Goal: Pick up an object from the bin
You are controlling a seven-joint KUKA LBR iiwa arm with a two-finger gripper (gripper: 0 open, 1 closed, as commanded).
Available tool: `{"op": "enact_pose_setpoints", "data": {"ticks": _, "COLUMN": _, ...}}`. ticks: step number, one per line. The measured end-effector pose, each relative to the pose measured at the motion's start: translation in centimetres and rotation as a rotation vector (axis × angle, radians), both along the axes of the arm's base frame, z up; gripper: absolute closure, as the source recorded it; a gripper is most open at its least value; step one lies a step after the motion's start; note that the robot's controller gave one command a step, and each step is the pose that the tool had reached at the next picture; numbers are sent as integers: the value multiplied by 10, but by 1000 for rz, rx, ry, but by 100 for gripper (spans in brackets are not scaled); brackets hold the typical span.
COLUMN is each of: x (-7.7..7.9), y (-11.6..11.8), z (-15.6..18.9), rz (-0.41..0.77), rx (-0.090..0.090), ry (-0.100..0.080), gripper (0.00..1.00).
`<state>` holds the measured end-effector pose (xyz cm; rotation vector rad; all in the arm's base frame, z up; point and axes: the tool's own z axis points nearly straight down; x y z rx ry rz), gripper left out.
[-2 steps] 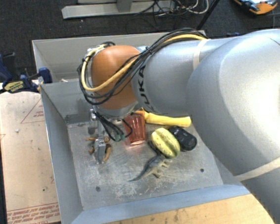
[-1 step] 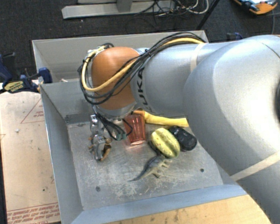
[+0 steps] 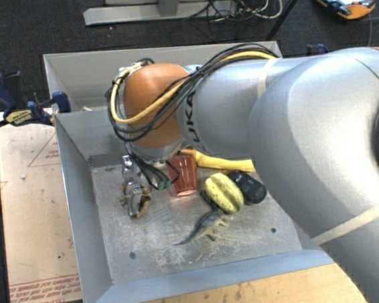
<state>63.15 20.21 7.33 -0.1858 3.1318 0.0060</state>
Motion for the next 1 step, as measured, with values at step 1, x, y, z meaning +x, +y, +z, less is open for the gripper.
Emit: {"op": "enact_pose_setpoints", "data": {"ticks": 1, "x": 10, "y": -1, "z": 146, "rz": 114, "rx": -2, "ry": -2, "gripper": 100}}
